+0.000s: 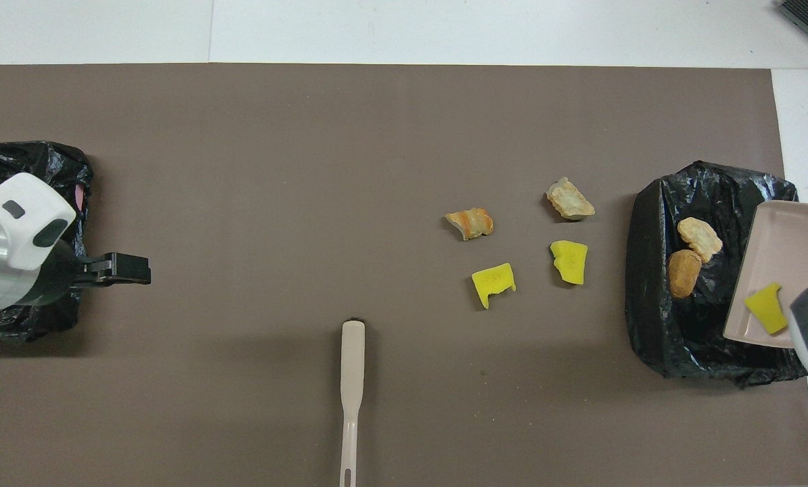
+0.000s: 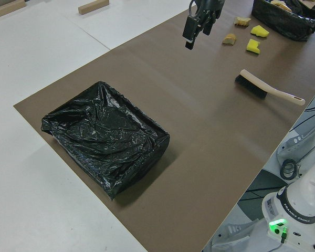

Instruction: Sweep and dump trash in bin

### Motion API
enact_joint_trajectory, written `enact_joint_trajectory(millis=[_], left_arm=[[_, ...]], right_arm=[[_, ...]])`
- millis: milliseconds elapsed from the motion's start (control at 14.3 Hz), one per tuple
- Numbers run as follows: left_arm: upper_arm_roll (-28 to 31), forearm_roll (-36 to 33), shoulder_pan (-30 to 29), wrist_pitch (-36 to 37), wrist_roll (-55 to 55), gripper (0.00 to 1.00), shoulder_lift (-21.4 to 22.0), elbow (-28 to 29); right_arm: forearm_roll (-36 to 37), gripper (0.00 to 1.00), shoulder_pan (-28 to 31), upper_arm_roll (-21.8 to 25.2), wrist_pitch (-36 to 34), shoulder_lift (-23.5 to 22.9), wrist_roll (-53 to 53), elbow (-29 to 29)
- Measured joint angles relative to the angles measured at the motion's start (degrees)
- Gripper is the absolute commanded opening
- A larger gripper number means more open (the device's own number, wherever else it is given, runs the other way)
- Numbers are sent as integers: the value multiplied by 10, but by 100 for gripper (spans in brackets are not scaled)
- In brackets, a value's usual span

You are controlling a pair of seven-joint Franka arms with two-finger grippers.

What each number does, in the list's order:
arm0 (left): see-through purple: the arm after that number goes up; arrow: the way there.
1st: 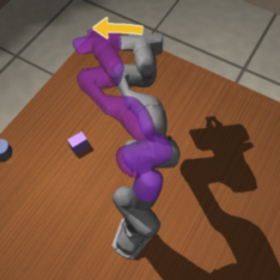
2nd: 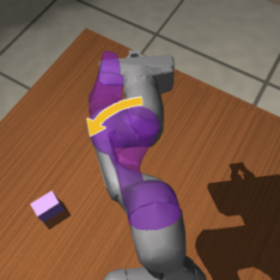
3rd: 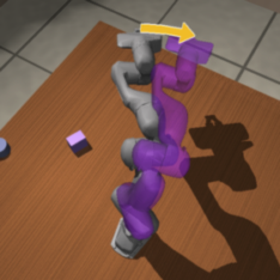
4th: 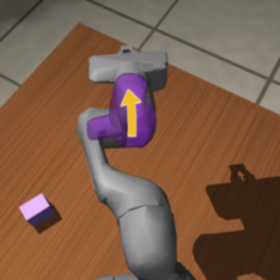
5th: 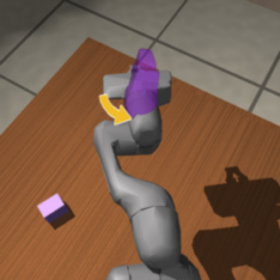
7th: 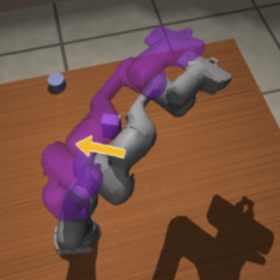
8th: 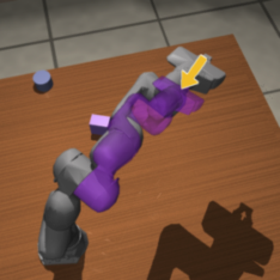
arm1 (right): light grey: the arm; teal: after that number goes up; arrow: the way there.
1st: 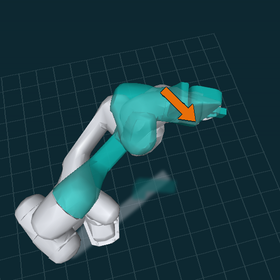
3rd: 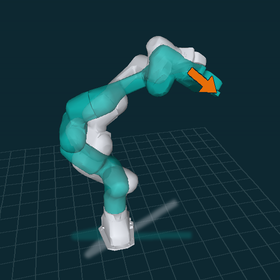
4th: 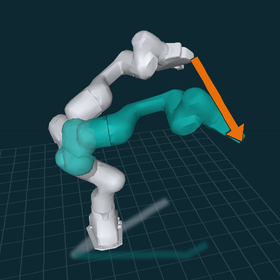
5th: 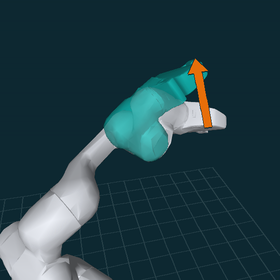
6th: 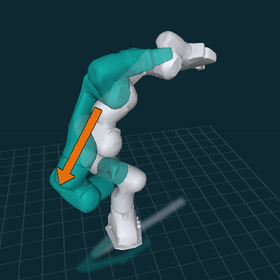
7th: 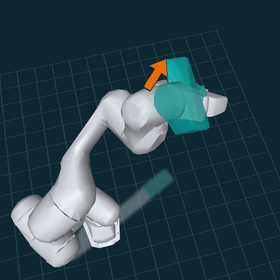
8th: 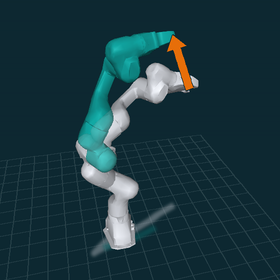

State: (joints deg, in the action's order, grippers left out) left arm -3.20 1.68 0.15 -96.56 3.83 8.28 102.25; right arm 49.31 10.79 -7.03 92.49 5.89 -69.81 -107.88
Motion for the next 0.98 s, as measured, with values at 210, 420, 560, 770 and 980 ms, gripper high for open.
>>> enact_joint_trajectory(millis=[210, 420, 560, 770, 980], left_arm=[[0, -1, -2, 59, -1, 100, -48, -87], [-1, -12, -2, 66, -2, 100, -80, -128], [-1, -14, -2, 66, -2, 100, -85, -135], [-1, -14, -2, 67, -2, 100, -85, -152], [-1, -13, -3, 71, -2, 100, -81, -166]], right_arm=[[15, 0, -14, -1, 0, 0, -29, 18], [16, 0, -23, -2, 2, -1, -40, 24], [16, 0, -35, -4, 6, -7, -47, 21], [16, 0, -37, -5, 25, -18, -52, 4], [43, 0, -37, -4, 25, -17, -106, 15]])
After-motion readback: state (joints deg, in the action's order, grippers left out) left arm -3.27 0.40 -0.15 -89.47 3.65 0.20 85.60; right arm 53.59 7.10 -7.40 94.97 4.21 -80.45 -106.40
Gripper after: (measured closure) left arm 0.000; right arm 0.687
